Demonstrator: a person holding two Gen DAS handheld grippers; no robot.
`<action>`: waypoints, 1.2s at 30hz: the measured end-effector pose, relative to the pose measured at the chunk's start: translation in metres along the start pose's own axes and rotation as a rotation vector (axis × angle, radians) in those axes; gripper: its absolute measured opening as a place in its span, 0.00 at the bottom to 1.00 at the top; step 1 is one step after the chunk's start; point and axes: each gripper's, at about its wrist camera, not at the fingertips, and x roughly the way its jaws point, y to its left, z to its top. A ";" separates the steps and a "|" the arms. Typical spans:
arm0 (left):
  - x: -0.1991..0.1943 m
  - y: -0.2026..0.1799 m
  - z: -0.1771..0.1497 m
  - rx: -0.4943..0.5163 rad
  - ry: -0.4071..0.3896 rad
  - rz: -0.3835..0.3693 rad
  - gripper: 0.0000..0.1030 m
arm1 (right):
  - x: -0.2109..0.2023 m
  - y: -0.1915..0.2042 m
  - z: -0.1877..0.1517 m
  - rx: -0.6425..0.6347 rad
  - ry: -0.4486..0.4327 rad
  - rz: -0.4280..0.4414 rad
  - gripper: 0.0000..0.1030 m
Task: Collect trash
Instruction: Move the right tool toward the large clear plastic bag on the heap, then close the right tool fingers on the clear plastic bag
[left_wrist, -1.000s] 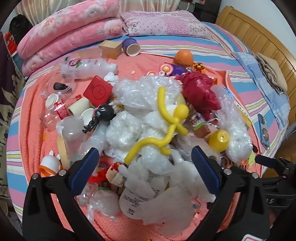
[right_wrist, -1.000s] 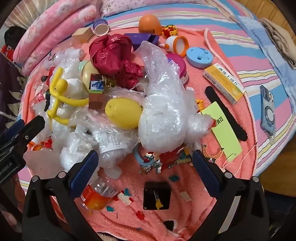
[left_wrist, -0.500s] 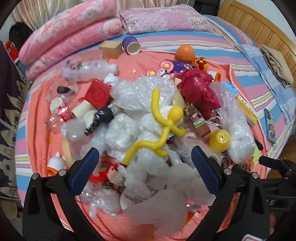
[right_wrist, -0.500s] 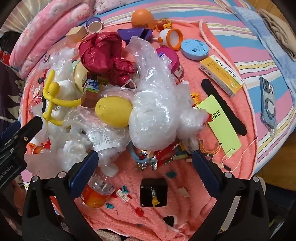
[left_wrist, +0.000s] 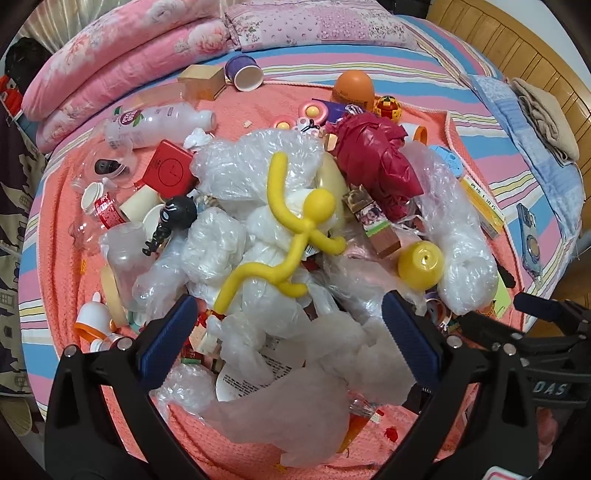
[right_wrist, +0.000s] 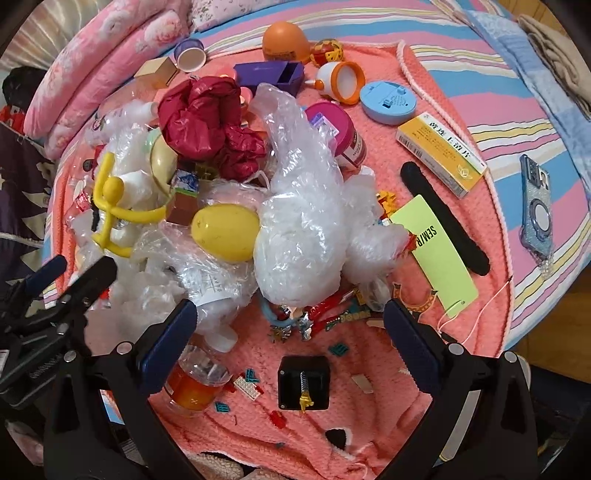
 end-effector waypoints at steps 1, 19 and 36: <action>0.000 0.001 0.000 -0.001 0.002 -0.004 0.93 | -0.001 0.000 0.002 -0.006 -0.002 -0.004 0.97; 0.018 0.005 -0.004 -0.037 0.092 -0.077 0.93 | -0.006 -0.005 0.029 0.022 0.020 0.011 0.96; 0.023 0.002 -0.008 -0.013 0.104 -0.064 0.93 | 0.011 -0.002 0.048 -0.003 0.057 -0.010 0.77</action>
